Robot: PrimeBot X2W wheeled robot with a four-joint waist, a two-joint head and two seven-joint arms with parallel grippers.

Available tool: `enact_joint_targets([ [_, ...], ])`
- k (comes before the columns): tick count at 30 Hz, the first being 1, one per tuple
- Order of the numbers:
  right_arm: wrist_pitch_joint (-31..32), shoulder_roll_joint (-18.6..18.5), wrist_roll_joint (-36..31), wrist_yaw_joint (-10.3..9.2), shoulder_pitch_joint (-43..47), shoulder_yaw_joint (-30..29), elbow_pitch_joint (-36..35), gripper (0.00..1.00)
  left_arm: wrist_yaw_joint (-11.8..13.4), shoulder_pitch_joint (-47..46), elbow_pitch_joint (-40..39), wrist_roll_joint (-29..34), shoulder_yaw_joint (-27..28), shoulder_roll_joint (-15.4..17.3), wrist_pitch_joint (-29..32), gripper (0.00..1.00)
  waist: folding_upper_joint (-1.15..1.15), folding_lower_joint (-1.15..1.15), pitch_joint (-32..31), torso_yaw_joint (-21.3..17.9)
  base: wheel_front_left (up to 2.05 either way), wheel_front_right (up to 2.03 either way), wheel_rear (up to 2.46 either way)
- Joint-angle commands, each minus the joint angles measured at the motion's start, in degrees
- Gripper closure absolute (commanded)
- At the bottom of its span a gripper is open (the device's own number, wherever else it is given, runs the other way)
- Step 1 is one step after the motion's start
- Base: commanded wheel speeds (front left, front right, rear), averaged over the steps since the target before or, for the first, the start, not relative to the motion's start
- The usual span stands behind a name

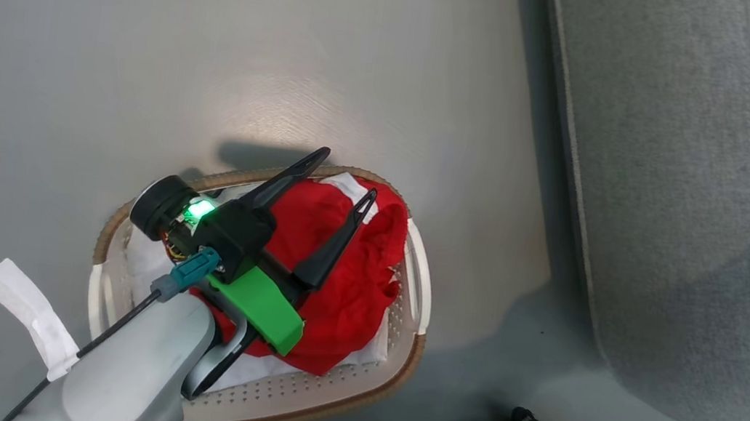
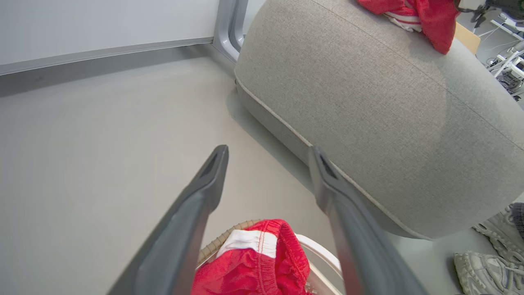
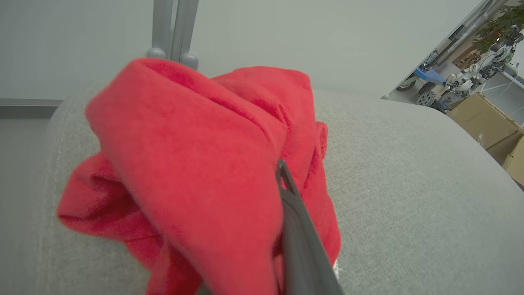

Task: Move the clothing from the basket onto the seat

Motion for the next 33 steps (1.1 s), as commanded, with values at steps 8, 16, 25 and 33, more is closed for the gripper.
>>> enact_joint_targets([
  [8, -0.12, 2.37, -0.37, -0.05, 9.37, -3.7, -2.12, 0.0, -0.14, 2.45, 1.1, -0.9, 1.41, -1.16, 0.03, 0.0, 0.0, -0.01, -5.08, 1.84, 0.0, 0.0, 0.0],
  [16, -0.12, 4.49, 1.88, -0.05, 17.24, -1.9, -6.51, 0.0, -0.14, 6.08, 3.07, -0.98, 4.45, -3.06, 0.03, 0.0, 0.0, -0.01, -12.71, 2.3, 0.0, 0.0, 0.0],
  [25, -0.12, 8.3, 6.26, -0.05, 24.73, 6.23, -15.61, 0.0, -0.14, 11.12, 5.66, 1.81, 11.65, -5.64, 0.03, 0.0, 0.0, -0.01, -20.28, 5.58, 0.0, 0.0, 0.0],
  [33, -0.12, 11.1, 10.92, -0.05, 28.05, 15.15, -20.21, 0.0, -0.13, 15.44, 6.46, 6.04, 22.24, -8.44, 0.02, 0.0, 0.0, -0.01, -25.21, 9.74, 0.0, 0.0, 0.0],
])
